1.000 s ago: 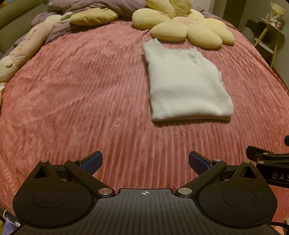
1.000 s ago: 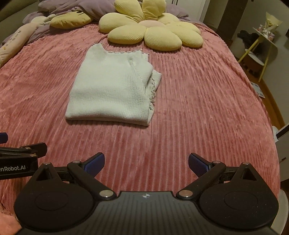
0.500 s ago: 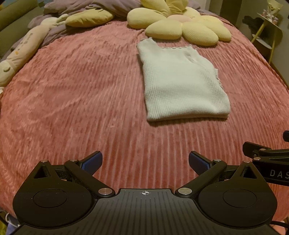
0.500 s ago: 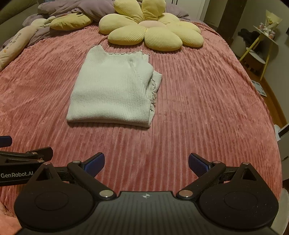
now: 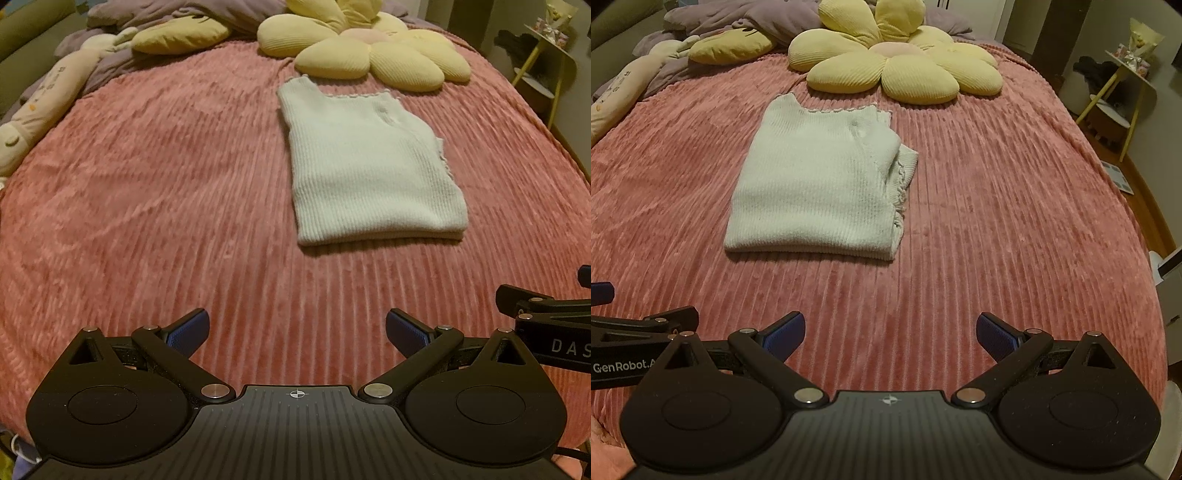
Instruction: Fold small clothes
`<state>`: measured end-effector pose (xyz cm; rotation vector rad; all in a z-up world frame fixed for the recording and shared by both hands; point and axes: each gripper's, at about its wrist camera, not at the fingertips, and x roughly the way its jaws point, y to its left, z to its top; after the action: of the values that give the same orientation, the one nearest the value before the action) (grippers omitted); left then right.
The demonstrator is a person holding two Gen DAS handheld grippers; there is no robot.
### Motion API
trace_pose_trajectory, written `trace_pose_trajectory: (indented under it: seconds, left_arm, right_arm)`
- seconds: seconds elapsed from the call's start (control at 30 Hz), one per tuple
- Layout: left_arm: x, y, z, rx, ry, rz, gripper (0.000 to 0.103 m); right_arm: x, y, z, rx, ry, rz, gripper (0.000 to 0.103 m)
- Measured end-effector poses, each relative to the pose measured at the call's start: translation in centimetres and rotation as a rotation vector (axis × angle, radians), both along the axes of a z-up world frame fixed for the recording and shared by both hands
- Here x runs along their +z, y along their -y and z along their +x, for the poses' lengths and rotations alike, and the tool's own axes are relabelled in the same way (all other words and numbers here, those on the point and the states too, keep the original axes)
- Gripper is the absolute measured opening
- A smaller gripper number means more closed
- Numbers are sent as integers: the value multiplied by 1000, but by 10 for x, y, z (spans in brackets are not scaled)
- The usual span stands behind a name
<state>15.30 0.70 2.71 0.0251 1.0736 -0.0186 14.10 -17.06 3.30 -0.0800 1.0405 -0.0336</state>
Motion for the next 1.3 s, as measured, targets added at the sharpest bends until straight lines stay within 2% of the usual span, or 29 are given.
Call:
trace_pose_trajectory:
  seconds: [1.3]
  left_arm:
    - [-3,2,-1,-17,-9,-2,103]
  right_arm:
    - [-1,3,-4,-19,7,-2,99]
